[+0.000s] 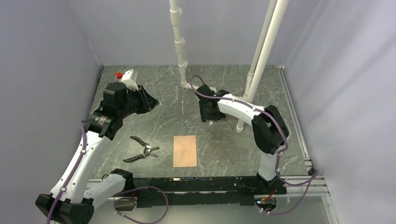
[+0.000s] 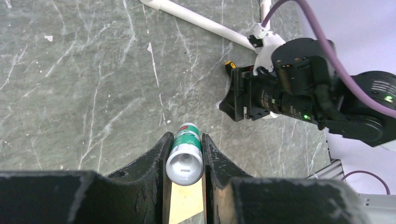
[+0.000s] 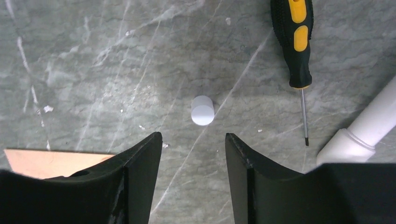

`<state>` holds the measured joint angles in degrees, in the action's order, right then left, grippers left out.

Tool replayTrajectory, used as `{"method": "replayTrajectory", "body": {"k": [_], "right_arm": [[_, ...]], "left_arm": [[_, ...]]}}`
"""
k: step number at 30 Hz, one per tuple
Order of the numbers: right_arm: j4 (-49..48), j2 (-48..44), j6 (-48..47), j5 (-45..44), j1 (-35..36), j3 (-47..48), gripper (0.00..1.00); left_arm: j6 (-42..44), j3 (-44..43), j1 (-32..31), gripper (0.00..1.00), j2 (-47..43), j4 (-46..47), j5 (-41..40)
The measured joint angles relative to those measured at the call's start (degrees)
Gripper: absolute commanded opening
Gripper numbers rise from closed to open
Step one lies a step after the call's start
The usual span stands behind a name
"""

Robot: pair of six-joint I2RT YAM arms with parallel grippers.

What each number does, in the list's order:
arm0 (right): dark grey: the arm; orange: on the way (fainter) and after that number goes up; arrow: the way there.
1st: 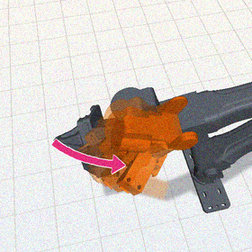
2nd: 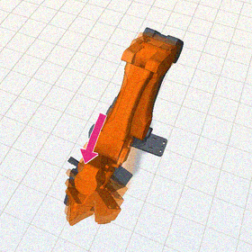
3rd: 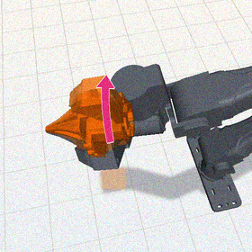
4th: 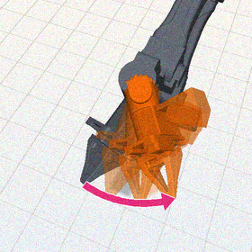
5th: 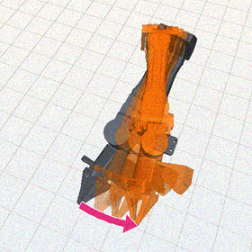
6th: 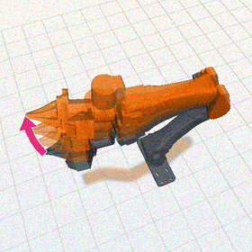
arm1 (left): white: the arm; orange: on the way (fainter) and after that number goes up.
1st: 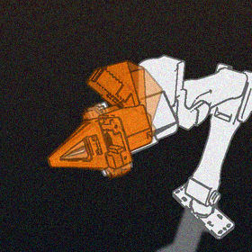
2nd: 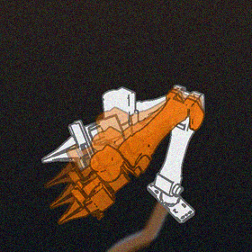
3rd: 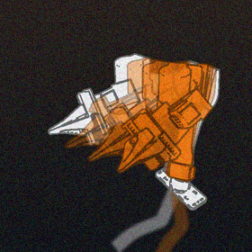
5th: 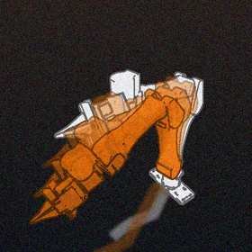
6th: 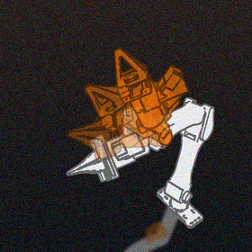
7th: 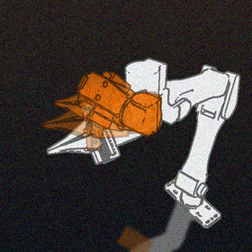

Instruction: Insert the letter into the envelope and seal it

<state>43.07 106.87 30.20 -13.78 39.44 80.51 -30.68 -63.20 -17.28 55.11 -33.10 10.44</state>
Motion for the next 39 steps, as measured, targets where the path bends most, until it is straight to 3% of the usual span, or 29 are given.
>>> {"method": "replayTrajectory", "body": {"k": [9,20,27,32,39], "right_arm": [[-3.1,4.2,-0.3,2.5,-2.8,-1.4,0.50],[-4.5,5.9,-2.5,4.9,-4.0,-1.3,0.09],[-4.5,5.2,-3.2,6.7,-4.3,-1.3,0.06],[-7.2,-3.5,-4.2,13.3,-4.3,-1.8,0.07],[-27.8,-26.6,-3.3,29.0,-4.3,-5.4,0.08]], "left_arm": [[-0.4,0.2,0.0,0.03,0.0,0.7,0.8],[-0.5,0.2,0.0,0.02,0.3,0.7,1.3],[-0.8,0.2,0.0,0.02,0.4,0.8,2.4],[-3.0,-1.4,0.0,0.02,1.7,1.2,5.7],[-8.3,-6.4,0.8,0.02,4.5,4.9,15.4]]}}
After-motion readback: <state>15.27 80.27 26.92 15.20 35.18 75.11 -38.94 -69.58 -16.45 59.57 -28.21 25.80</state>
